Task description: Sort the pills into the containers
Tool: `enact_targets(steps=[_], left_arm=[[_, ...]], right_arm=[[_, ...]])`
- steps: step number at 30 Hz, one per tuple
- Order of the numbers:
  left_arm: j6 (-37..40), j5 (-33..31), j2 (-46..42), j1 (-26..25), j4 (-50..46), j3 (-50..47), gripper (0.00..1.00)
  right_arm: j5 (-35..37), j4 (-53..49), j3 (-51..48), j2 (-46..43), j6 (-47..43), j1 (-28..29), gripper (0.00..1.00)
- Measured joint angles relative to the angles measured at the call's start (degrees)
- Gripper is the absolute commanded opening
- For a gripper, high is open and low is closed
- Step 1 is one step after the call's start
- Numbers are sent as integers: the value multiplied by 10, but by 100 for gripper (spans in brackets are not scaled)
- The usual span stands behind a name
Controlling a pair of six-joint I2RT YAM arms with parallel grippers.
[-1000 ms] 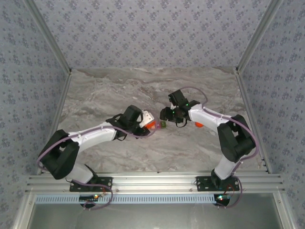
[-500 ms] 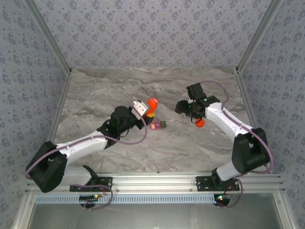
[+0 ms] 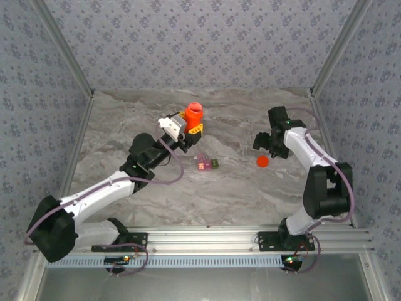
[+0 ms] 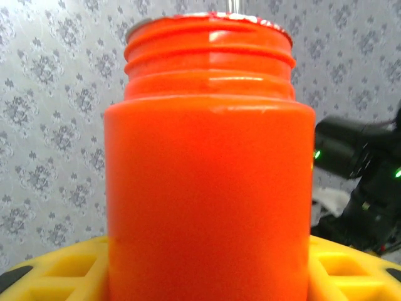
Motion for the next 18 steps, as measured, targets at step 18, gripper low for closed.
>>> enact_targets(steps=[18], left_arm=[[-33,27,-39,0,-12,0,0]], right_arm=[[0,8,5,112,-18,1,76]])
